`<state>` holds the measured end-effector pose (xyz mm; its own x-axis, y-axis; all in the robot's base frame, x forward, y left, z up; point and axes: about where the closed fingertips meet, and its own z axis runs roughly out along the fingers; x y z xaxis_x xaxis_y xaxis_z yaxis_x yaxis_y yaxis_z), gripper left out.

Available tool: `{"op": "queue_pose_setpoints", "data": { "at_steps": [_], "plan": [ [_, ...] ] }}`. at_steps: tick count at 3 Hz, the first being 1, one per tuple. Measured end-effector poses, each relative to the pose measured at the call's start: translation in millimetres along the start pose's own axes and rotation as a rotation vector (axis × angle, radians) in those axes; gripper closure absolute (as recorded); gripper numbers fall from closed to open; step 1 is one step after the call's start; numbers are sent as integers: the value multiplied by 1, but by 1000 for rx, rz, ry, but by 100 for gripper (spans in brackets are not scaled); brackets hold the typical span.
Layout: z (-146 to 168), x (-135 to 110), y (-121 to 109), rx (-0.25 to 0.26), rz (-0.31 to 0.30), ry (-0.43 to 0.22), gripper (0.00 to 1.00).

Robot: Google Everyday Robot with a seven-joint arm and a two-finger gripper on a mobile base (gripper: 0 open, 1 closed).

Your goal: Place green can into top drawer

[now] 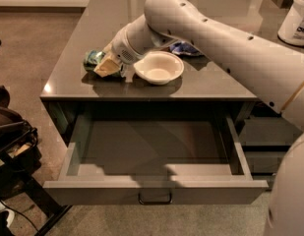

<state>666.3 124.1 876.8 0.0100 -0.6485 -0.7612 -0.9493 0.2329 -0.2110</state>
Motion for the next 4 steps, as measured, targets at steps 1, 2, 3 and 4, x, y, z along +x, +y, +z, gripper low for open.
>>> {"op": "queue_pose_setpoints", "data": {
  "at_steps": [1, 2, 3, 4],
  "plan": [
    [-31, -21, 21, 41, 25, -36, 100],
    [-64, -37, 61, 131, 109, -81, 100],
    [-88, -25, 104, 198, 206, -81, 100],
    [-109, 14, 141, 249, 292, -52, 100]
  ]
}}
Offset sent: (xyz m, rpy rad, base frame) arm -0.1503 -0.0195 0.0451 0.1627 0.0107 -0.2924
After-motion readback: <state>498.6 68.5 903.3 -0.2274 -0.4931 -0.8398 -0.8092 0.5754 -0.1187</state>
